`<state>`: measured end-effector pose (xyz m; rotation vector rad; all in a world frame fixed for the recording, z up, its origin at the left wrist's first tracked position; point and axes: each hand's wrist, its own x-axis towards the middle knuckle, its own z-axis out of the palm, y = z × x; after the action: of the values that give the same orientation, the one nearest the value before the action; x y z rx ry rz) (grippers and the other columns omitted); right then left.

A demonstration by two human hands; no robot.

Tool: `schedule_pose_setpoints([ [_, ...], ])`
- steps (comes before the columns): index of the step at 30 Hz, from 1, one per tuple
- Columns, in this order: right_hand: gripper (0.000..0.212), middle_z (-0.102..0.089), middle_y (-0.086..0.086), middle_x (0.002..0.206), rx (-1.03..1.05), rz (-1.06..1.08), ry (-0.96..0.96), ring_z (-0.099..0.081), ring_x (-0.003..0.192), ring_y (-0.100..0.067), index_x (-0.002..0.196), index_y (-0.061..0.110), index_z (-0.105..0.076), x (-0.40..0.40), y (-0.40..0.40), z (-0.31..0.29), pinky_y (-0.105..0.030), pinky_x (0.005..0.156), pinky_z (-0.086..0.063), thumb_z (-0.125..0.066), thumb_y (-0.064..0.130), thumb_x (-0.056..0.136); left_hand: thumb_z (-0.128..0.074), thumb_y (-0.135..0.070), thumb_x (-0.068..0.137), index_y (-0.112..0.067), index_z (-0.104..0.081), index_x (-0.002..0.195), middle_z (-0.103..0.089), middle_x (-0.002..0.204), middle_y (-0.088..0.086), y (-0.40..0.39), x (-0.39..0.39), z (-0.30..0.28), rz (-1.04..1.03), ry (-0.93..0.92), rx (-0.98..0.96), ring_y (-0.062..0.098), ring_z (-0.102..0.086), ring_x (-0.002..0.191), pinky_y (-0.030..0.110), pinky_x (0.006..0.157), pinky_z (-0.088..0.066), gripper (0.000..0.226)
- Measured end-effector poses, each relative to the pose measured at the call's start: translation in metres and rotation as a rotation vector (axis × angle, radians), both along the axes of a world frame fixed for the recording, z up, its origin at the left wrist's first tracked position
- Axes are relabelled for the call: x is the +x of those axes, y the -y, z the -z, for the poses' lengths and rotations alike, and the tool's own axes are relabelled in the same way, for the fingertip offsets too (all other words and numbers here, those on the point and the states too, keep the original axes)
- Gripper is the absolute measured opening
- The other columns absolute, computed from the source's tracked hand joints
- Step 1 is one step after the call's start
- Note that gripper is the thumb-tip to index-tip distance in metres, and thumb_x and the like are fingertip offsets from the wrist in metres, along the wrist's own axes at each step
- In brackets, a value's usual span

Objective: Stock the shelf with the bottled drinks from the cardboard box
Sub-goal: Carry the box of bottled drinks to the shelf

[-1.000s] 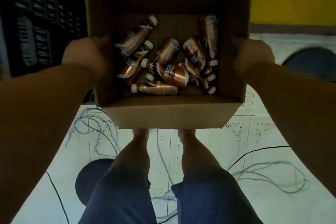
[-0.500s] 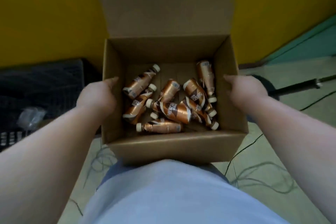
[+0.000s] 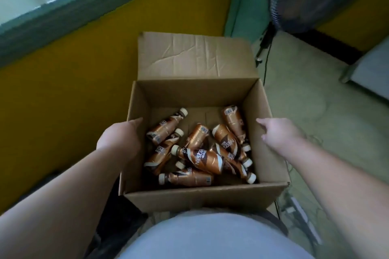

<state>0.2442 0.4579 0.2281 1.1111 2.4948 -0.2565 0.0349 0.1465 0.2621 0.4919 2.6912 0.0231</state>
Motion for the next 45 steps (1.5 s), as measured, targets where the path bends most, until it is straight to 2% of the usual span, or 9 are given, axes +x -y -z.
schedule_pose_setpoints([
  [4,0.058,-0.061,-0.003,0.133,0.011,0.174,0.023,-0.061,0.115,-0.027,0.142,0.046,-0.041,0.078,-0.040,-0.008,-0.029,0.086,-0.048,-0.055,0.021,0.091,-0.049,-0.001,0.084,-0.040,-0.035,0.144,-0.061,0.127,0.009,-0.081,0.030,-0.009,0.198,-0.014,0.003,0.028,-0.064,0.104,0.037,0.072,-0.059,0.073],
  [13,0.060,-0.066,-0.004,0.124,0.010,0.542,0.008,-0.067,0.100,-0.026,0.144,0.046,-0.037,0.261,-0.142,-0.033,-0.026,0.060,-0.047,-0.052,0.017,0.093,-0.048,-0.004,0.083,-0.044,-0.034,0.143,-0.060,0.129,0.006,-0.292,0.131,-0.028,0.507,-0.016,0.088,0.026,-0.063,0.105,0.038,0.074,-0.059,0.074],
  [17,0.060,-0.061,-0.005,0.131,-0.013,0.603,0.087,-0.061,0.112,-0.024,0.148,0.039,-0.033,0.309,-0.170,-0.056,-0.031,0.086,-0.054,-0.049,0.014,0.096,-0.049,-0.009,0.086,-0.040,-0.038,0.142,-0.062,0.126,0.005,-0.363,0.171,-0.041,0.664,-0.041,0.062,0.026,-0.063,0.105,0.036,0.077,-0.058,0.065],
  [20,0.055,-0.056,-0.004,0.136,-0.009,0.753,0.090,-0.056,0.120,-0.023,0.145,0.035,-0.040,0.353,-0.192,-0.064,-0.034,0.094,-0.051,-0.049,0.015,0.095,-0.048,-0.013,0.090,-0.034,-0.043,0.139,-0.062,0.125,0.005,-0.440,0.205,-0.039,0.870,-0.073,0.063,0.025,-0.063,0.105,0.034,0.083,-0.055,0.053],
  [23,0.046,-0.061,-0.003,0.126,-0.015,0.896,0.079,-0.061,0.112,-0.024,0.134,0.030,-0.055,0.385,-0.213,-0.063,-0.036,0.091,-0.053,-0.048,0.017,0.091,-0.046,-0.018,0.094,-0.036,-0.042,0.139,-0.060,0.130,0.004,-0.513,0.230,-0.028,1.028,-0.058,0.063,0.025,-0.061,0.109,0.035,0.090,-0.052,0.048],
  [28,0.033,-0.063,-0.003,0.107,-0.045,1.107,0.033,-0.056,0.085,-0.015,0.127,0.024,-0.057,0.414,-0.249,-0.070,-0.026,0.074,-0.049,-0.050,0.023,0.095,-0.049,-0.024,0.092,-0.040,-0.033,0.146,-0.051,0.142,0.003,-0.656,0.271,-0.012,1.282,0.008,0.037,0.024,-0.054,0.122,0.034,0.097,-0.046,0.059],
  [35,0.041,-0.065,-0.003,0.110,-0.008,1.357,-0.007,-0.063,0.093,-0.018,0.134,0.031,-0.052,0.457,-0.286,-0.092,-0.025,0.067,-0.047,-0.054,0.026,0.093,-0.049,-0.020,0.091,-0.039,-0.032,0.146,-0.054,0.138,0.005,-0.791,0.350,-0.018,1.533,-0.038,0.095,0.025,-0.056,0.119,0.037,0.093,-0.049,0.061],
  [41,0.041,-0.064,-0.004,0.119,-0.041,1.500,-0.008,-0.063,0.104,-0.021,0.134,0.029,-0.052,0.535,-0.325,-0.074,-0.032,0.086,-0.054,-0.056,0.024,0.093,-0.050,-0.018,0.092,-0.039,-0.033,0.145,-0.055,0.138,0.003,-0.872,0.459,-0.002,1.679,-0.060,0.094,0.021,-0.057,0.117,0.034,0.091,-0.051,0.060],
  [45,0.041,-0.064,-0.003,0.117,-0.069,1.576,-0.050,-0.063,0.100,-0.018,0.134,0.030,-0.053,0.611,-0.363,-0.051,-0.029,0.082,-0.052,-0.055,0.026,0.093,-0.052,-0.018,0.091,-0.037,-0.033,0.145,-0.055,0.137,0.003,-0.928,0.545,0.012,1.770,-0.071,0.056,0.019,-0.057,0.117,0.033,0.092,-0.050,0.061],
])
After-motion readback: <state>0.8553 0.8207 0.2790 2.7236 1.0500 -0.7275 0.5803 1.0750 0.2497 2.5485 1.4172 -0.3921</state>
